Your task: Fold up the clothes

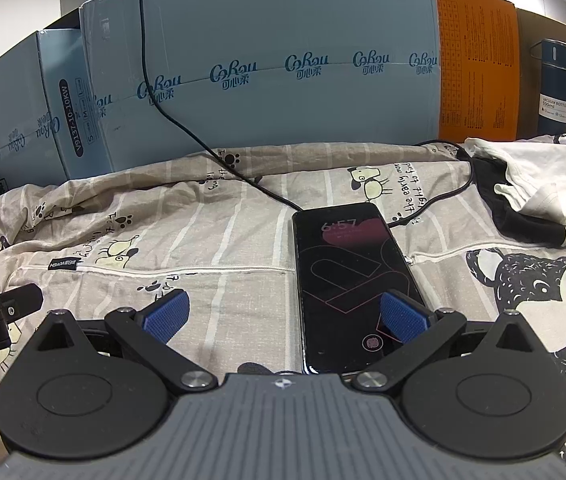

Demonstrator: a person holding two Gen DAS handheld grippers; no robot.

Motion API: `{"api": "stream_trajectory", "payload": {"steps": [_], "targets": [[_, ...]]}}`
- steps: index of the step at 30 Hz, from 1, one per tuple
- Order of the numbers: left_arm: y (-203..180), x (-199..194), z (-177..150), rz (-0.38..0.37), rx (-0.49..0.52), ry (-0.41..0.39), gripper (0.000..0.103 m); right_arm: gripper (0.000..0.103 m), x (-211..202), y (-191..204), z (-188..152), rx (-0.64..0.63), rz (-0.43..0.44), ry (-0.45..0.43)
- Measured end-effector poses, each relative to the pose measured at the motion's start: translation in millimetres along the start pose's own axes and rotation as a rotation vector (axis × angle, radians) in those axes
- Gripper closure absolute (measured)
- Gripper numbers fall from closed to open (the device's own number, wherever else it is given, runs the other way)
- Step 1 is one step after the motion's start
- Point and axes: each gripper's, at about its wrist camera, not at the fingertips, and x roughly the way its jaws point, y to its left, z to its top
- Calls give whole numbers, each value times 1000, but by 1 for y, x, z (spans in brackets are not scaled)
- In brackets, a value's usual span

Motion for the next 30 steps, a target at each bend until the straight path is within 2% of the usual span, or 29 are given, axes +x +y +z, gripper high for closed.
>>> {"api": "stream_trajectory", "payload": {"steps": [30], "targets": [[4,-1,2,-2,-30,-13,0,0,0,2,-1,-4,-9,0]]}}
